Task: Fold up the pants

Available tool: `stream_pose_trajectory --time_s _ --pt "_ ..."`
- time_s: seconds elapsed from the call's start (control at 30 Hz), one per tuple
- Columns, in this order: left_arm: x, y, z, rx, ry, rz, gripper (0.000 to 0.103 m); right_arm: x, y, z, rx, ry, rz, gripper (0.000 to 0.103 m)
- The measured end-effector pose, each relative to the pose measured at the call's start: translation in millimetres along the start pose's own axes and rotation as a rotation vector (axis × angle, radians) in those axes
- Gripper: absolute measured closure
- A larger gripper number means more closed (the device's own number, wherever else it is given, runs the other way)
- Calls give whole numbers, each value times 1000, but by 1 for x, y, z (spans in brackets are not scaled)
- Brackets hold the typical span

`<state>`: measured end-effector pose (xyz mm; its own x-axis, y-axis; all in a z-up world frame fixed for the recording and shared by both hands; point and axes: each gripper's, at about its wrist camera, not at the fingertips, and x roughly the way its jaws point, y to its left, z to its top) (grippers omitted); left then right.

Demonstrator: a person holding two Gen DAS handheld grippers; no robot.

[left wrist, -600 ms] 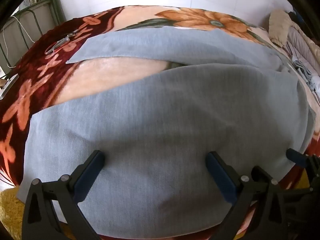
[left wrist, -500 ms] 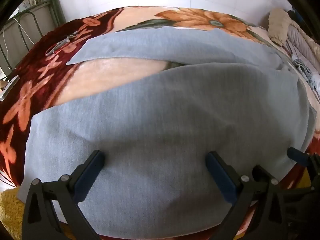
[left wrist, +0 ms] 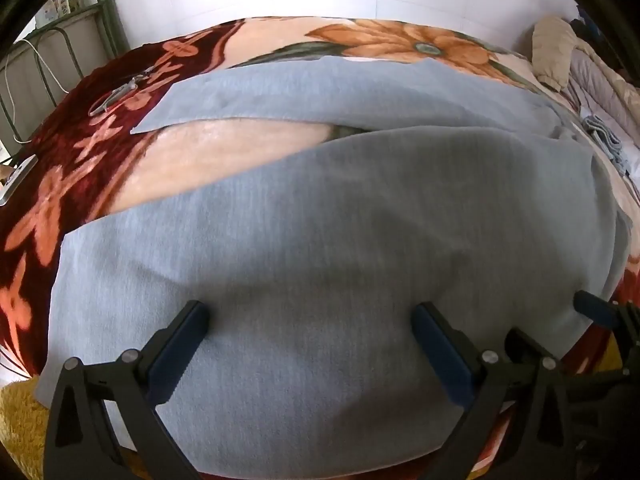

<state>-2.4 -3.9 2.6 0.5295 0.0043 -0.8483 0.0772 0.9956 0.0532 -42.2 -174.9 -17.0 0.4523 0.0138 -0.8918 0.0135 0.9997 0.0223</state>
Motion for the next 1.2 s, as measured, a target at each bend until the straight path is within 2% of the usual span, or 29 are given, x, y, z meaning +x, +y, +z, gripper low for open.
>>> stream_pose_trajectory --time_s 1.2 --pt "0 2 -2 1 -6 -1 0 -4 2 -4 -2 -19 1 0"
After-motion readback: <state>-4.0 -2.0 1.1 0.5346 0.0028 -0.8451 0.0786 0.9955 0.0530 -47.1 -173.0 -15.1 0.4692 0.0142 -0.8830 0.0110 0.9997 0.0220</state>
